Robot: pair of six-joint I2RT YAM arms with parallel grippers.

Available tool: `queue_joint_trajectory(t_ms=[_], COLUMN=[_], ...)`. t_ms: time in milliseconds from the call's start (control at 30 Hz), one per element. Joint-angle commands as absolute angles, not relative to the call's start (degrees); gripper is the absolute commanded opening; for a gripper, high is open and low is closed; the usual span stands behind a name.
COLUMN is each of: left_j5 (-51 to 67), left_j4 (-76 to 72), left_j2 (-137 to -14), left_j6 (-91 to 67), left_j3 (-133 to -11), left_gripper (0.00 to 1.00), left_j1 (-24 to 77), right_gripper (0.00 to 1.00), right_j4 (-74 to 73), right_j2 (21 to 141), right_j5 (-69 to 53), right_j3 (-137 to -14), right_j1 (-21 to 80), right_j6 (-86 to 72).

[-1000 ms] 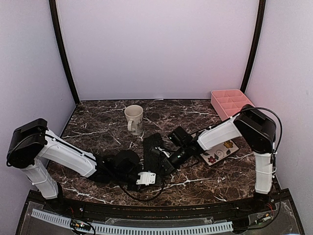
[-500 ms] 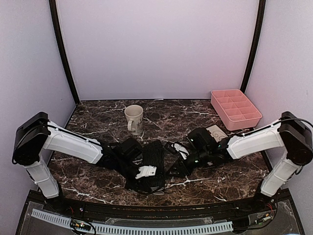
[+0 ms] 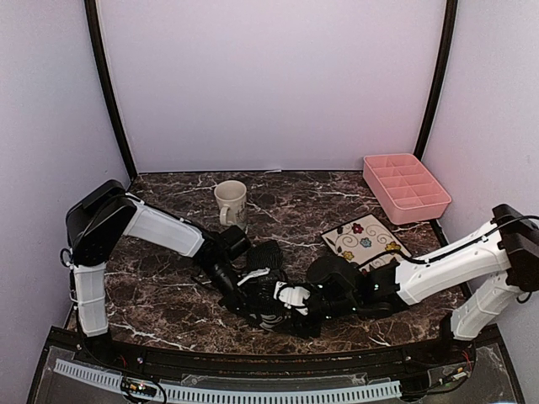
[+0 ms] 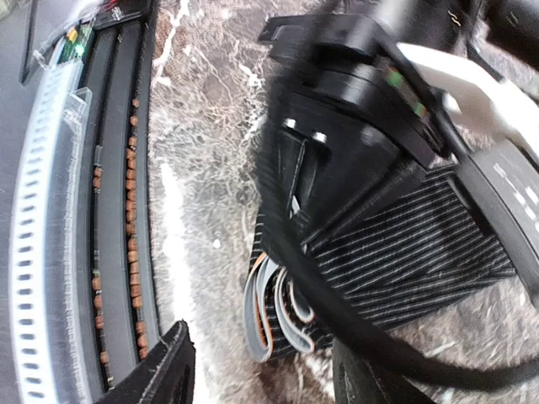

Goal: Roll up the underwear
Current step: Roll the underwear at the center of the board.

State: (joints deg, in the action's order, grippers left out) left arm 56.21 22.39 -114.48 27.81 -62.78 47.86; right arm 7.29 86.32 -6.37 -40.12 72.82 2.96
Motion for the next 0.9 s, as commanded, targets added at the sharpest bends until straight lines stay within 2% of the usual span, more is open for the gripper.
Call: queue_joint_trajectory(t_ms=[0, 333, 433, 500, 600, 767, 867], left_j5=[56.4, 56.9, 56.7, 56.7, 56.8, 57.3, 57.3], left_j4=[28.6, 28.4, 28.5, 28.5, 28.5, 28.5, 27.7], left_j2=[-117.6, -119.3, -119.5, -119.5, -119.5, -118.9, -117.2], left_j6=[28.7, 28.4, 28.4, 28.3, 28.3, 28.3, 27.4], left_j3=[-63.5, -64.2, -64.2, -64.5, -64.6, -64.9, -64.7], left_gripper=[0.00, 0.00, 0.00, 0.00, 0.00, 0.02, 0.13], left_j1=[46.6, 46.1, 46.1, 46.0, 45.8, 45.2, 44.6], right_gripper=[0.55, 0.55, 0.52, 0.42, 0.21, 0.02, 0.00], right_j4=[9.0, 8.5, 6.9, 6.4, 5.4, 4.1, 2.8], right_j2=[90.5, 98.3, 100.5, 101.3, 102.2, 102.1, 101.7], right_j5=[0.5, 4.0, 4.6, 4.7, 4.9, 4.1, 1.8], right_j3=[-43.7, -47.4, -48.6, -49.0, -49.3, -49.2, -49.6], right_j1=[75.5, 76.7, 77.0, 77.0, 77.1, 77.2, 77.1], right_j6=[8.2, 12.7, 13.7, 14.3, 14.6, 14.5, 12.8])
